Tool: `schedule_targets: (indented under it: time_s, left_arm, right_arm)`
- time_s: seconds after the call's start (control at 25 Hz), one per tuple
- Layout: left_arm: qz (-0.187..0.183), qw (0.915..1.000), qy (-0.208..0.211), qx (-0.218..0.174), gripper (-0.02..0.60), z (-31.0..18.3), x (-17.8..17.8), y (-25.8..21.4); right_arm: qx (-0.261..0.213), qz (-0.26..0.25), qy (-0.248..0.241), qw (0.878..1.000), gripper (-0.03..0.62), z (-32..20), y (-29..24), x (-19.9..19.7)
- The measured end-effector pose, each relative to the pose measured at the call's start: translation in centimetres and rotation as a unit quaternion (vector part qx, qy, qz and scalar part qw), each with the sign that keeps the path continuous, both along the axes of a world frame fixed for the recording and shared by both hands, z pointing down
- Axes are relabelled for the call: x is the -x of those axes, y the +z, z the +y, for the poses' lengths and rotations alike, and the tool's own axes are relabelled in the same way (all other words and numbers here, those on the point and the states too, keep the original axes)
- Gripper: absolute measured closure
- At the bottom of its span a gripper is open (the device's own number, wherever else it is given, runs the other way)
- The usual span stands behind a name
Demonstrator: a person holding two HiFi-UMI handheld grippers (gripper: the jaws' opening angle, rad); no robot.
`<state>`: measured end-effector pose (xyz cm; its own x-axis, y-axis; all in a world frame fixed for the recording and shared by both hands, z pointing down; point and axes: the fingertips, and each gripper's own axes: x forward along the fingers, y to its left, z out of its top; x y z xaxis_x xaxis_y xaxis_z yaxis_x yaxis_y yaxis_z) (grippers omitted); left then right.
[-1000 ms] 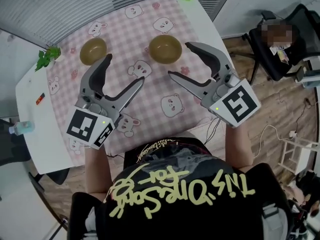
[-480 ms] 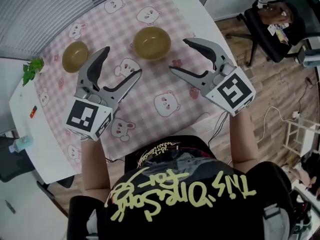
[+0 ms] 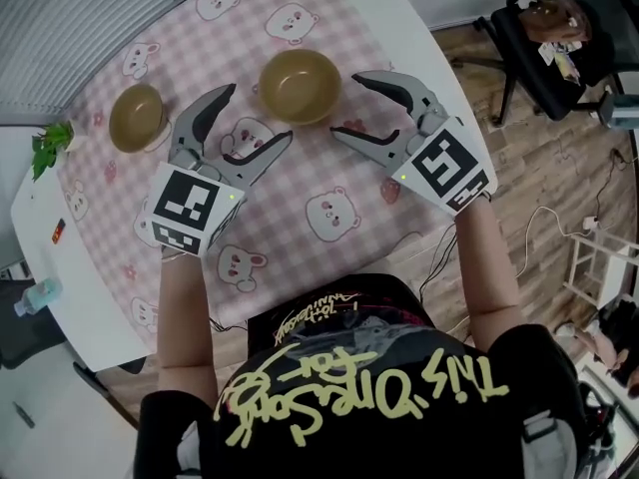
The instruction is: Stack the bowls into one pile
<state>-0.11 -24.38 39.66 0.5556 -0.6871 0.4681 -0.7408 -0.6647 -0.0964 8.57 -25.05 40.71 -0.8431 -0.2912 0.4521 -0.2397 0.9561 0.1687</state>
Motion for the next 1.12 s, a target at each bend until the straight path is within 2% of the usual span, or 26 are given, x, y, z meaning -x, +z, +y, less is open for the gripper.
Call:
schedule_targets:
  time_s: [0.2, 0.56, 1.12]
  left_arm:
    - [-0.021, 0.9992, 0.004, 0.035, 0.176, -0.6, -0.2, 2.5]
    - [-0.052, 0.9963, 0.007, 0.067, 0.176, -1.7, -0.4, 4.8]
    - [-0.05, 0.9947, 0.029, 0.085, 0.194, -2.3, -1.8, 5.9]
  right_arm:
    - [0.02, 0.017, -0.001, 1.0, 0.283, -0.7, 2.0, 0.7]
    - [0.02, 0.032, -0.006, 0.999, 0.283, -1.4, 3.4, 1.5]
    - [0.026, 0.028, 0.003, 0.999, 0.283, -1.9, 3.9, 2.0]
